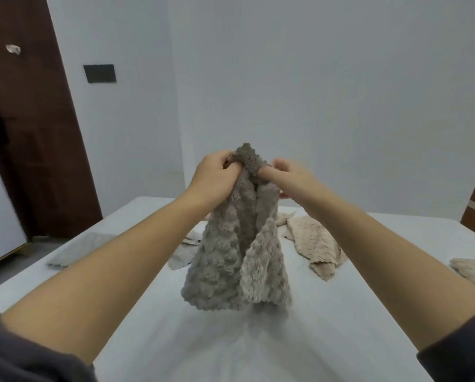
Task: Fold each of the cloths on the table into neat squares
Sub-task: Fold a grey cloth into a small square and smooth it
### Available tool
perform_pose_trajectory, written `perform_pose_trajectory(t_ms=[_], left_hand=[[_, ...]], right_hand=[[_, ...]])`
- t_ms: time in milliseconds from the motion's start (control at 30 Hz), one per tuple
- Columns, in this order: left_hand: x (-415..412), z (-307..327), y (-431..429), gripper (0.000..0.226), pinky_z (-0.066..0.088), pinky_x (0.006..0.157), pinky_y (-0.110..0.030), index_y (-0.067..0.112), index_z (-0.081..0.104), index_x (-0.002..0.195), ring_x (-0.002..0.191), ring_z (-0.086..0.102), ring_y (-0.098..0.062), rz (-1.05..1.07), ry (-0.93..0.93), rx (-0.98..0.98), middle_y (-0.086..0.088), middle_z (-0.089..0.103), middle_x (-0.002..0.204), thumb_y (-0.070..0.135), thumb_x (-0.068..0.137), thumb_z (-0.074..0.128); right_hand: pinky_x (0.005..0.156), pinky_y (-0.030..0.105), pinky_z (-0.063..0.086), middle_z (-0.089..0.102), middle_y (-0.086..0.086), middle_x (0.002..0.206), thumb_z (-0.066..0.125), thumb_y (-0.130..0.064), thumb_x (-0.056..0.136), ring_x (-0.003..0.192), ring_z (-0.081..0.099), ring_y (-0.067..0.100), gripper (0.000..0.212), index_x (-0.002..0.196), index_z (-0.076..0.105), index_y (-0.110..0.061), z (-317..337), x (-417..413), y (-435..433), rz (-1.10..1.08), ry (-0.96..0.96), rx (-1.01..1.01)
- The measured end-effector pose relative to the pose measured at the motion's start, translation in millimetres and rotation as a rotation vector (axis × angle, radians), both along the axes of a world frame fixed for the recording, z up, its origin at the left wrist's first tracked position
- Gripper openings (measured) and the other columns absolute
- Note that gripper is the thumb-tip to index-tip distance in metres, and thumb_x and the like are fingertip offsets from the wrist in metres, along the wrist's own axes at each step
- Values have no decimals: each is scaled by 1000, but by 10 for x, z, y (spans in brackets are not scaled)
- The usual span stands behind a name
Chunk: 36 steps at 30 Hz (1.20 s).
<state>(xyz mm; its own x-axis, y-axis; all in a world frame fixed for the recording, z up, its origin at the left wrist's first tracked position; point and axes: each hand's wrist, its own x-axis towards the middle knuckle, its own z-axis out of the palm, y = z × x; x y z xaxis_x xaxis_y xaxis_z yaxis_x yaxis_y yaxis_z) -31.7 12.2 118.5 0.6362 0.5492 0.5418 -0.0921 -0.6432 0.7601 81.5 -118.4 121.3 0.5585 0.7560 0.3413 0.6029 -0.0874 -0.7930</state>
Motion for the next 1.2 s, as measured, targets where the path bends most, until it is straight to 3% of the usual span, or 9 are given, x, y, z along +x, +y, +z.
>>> perform_pose_trajectory(t_ms=[100,200,367,533,667,800,1000,1100,1200], left_hand=[[-93,60,67,28,53,83,-53,6,64,94,88,64,-38,38,5,0,-24,66,95,28,89,47],[-159,86,94,31,49,71,-40,2,62,93,71,60,-29,65,19,11,-28,64,89,28,90,45],[-272,11,270,26,31,55,-30,12,57,82,58,44,-14,210,108,122,2,50,64,19,100,40],[-380,-115,590,25,33,63,-32,11,59,94,80,49,-22,352,229,76,-4,57,85,16,101,35],[-309,-35,514,28,34,60,-30,12,55,78,72,48,-22,279,247,51,-5,55,75,14,99,37],[-206,91,350,30,36,64,-31,5,59,80,70,48,-19,199,249,99,-6,55,75,24,97,43],[-229,169,319,35,25,55,-31,11,45,66,55,36,-17,188,203,135,0,40,58,30,96,51],[-228,162,390,35,25,55,-32,14,48,68,56,37,-18,255,175,139,-2,41,59,31,98,48],[-191,131,455,34,23,55,-32,13,48,71,55,34,-19,272,165,131,-1,39,58,31,100,46]], right_hand=[[72,31,49,58,-1,88,63,-24,86,77,55,13,13,90,51,-20,-8,-63,53,33,-28,-132],[81,35,54,63,-1,99,64,-25,85,87,60,14,16,98,54,-24,-75,-101,92,85,-68,-298],[76,26,52,73,-14,76,64,-24,87,79,71,3,8,80,69,-23,-447,-51,106,215,-228,-648],[74,30,51,72,-3,95,58,-23,91,86,71,14,15,97,65,-10,-663,250,76,-23,-118,-364],[99,35,47,56,-3,128,70,-53,82,115,57,16,67,135,46,-21,-773,118,183,101,-128,-407],[104,41,45,47,-3,143,70,-52,81,125,50,17,75,143,37,-25,-918,-83,433,159,-73,-278],[80,36,55,65,-5,108,62,-25,82,93,63,13,39,120,54,-23,-870,-239,543,189,-43,-43],[73,28,49,63,-6,102,66,-22,79,86,60,10,40,116,51,-24,-885,-214,503,214,-61,-159],[70,29,39,55,-4,82,60,-9,77,79,52,14,17,85,49,-20,-1007,-123,501,125,-158,-292]])
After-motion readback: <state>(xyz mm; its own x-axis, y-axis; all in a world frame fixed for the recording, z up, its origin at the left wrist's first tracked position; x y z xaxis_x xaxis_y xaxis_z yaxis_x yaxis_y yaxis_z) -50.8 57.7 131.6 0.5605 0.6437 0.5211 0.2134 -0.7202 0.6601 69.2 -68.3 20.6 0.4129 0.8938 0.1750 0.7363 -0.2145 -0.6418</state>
